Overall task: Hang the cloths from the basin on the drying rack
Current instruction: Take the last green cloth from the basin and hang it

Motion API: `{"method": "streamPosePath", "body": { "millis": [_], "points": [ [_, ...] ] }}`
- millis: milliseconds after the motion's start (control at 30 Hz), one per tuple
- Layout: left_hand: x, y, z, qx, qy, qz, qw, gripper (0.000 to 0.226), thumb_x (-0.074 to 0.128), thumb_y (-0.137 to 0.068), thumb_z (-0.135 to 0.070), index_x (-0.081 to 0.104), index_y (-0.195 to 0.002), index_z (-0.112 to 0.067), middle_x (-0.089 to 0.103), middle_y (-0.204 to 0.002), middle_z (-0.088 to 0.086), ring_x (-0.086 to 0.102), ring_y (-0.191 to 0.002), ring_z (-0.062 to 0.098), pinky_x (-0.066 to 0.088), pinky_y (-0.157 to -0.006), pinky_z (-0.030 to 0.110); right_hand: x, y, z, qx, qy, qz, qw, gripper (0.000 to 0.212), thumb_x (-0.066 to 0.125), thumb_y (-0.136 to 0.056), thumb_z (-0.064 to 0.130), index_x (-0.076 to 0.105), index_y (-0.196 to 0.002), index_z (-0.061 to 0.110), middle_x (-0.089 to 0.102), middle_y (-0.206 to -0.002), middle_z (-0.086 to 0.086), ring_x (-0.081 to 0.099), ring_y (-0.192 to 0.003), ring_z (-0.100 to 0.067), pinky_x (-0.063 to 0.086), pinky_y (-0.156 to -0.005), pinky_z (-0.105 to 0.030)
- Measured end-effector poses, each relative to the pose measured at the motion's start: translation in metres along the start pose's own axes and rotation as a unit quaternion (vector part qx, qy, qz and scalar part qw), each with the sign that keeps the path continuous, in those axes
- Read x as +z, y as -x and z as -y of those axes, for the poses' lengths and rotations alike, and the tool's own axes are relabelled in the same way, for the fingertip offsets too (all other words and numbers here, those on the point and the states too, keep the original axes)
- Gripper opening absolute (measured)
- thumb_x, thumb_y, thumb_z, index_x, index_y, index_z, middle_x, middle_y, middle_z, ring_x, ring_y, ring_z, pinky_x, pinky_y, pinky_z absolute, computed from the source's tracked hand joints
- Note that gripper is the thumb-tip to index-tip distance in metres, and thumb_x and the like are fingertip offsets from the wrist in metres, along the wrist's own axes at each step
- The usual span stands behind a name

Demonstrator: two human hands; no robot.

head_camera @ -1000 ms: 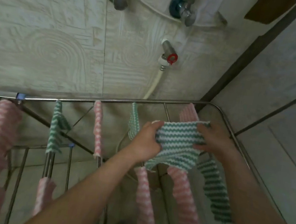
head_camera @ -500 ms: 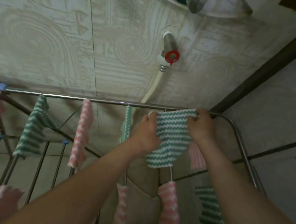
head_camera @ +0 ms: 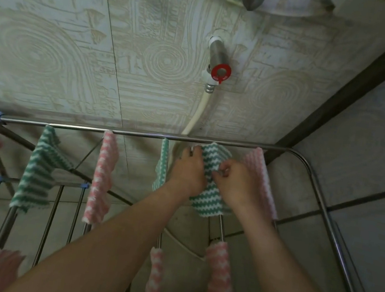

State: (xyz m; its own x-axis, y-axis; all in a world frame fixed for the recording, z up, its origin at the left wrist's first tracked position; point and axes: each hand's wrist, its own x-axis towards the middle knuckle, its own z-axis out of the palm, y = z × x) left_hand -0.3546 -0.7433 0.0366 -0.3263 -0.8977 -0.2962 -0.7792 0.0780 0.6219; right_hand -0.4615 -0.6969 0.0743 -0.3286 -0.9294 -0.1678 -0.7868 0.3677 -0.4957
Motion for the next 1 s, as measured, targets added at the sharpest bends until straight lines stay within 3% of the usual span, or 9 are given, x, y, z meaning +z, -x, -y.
{"method": "streamPosePath", "body": {
  "millis": [100,167,267,333,500,667,767,867,1000],
  "points": [
    [0.001,0.005,0.003,0.014,0.015,-0.047,0.999,0.073,0.061,-0.081,-0.023,0.023,-0.143,-0.011,0.029,-0.147,0.021,0.025,-0.136,0.038,0.029,-0.11,0.049,0.003,0.001,0.002,-0.006,0.01,-0.012,1.0,0.008,0.059,-0.089,0.028,0.058,-0.092,0.021,0.064,-0.081,0.002,0.059,-0.073,-0.016,0.045,-0.061,-0.028],
    [-0.001,0.018,0.0,0.068,0.052,-0.087,0.992,0.072,0.057,-0.077,-0.014,0.029,-0.143,-0.007,0.031,-0.147,0.021,0.03,-0.135,0.037,0.029,-0.112,0.045,0.002,0.0,-0.001,0.001,-0.009,0.007,1.0,0.01,0.057,-0.091,0.033,0.057,-0.095,0.023,0.065,-0.08,0.003,0.061,-0.073,-0.016,0.046,-0.062,-0.029],
    [0.005,0.049,-0.009,0.146,0.113,-0.042,0.982,0.064,0.061,-0.075,-0.003,0.043,-0.137,-0.006,0.044,-0.14,0.011,0.045,-0.126,0.026,0.029,-0.104,0.017,-0.005,0.001,-0.01,0.017,-0.028,0.052,0.998,0.014,0.054,-0.094,0.028,0.064,-0.085,0.025,0.063,-0.07,0.006,0.059,-0.064,-0.008,0.043,-0.054,-0.024],
    [0.018,0.061,-0.011,0.162,0.144,-0.024,0.976,0.061,0.064,-0.076,-0.001,0.046,-0.134,-0.008,0.048,-0.136,0.008,0.051,-0.12,0.022,0.03,-0.096,0.01,-0.007,0.005,-0.013,0.025,-0.032,0.079,0.996,0.017,0.054,-0.093,0.019,0.071,-0.088,0.02,0.064,-0.07,0.005,0.059,-0.063,-0.007,0.042,-0.053,-0.022],
    [0.024,0.069,-0.016,0.129,0.157,-0.041,0.978,0.065,0.063,-0.076,0.003,0.043,-0.136,-0.01,0.046,-0.137,0.007,0.053,-0.117,0.025,0.043,-0.099,0.026,-0.004,0.01,-0.004,0.041,0.001,0.054,0.998,0.017,0.055,-0.092,0.019,0.069,-0.081,0.019,0.065,-0.071,-0.002,0.058,-0.062,-0.012,0.048,-0.056,-0.026],
    [-0.01,0.094,-0.003,0.126,0.062,-0.075,0.987,0.065,0.06,-0.079,-0.001,0.04,-0.14,-0.012,0.041,-0.142,0.007,0.051,-0.119,0.026,0.042,-0.098,0.028,-0.006,0.025,0.007,0.009,0.048,0.009,0.999,0.007,0.059,-0.091,0.03,0.062,-0.091,0.024,0.055,-0.065,0.007,0.051,-0.056,-0.007,0.037,-0.049,-0.02],
    [-0.041,0.119,0.035,0.092,-0.019,-0.131,0.987,0.052,0.059,-0.083,-0.006,0.051,-0.132,-0.02,0.047,-0.131,0.004,0.053,-0.114,0.022,0.044,-0.093,0.028,0.0,0.036,0.016,-0.024,0.011,-0.015,1.0,0.015,0.059,-0.089,0.029,0.061,-0.103,0.022,0.068,-0.088,-0.002,0.064,-0.077,-0.023,0.053,-0.068,-0.035],
    [-0.072,0.149,0.078,0.035,-0.097,-0.184,0.978,0.045,0.06,-0.085,-0.012,0.055,-0.129,-0.021,0.051,-0.122,0.006,0.053,-0.109,0.023,0.045,-0.09,0.03,0.013,0.058,0.034,-0.031,-0.029,0.04,0.998,0.011,0.063,-0.086,0.03,0.064,-0.094,0.023,0.071,-0.092,-0.002,0.065,-0.088,-0.023,0.053,-0.078,-0.035],
    [-0.09,0.171,0.115,-0.029,-0.093,-0.166,0.981,0.041,0.057,-0.091,-0.022,0.052,-0.131,-0.024,0.05,-0.118,0.006,0.056,-0.096,0.019,0.044,-0.077,0.025,0.038,0.089,0.053,-0.026,-0.03,0.118,0.992,0.024,0.063,-0.087,0.033,0.067,-0.08,0.011,0.071,-0.081,-0.007,0.066,-0.078,-0.024,0.051,-0.073,-0.036]
  ]
}}
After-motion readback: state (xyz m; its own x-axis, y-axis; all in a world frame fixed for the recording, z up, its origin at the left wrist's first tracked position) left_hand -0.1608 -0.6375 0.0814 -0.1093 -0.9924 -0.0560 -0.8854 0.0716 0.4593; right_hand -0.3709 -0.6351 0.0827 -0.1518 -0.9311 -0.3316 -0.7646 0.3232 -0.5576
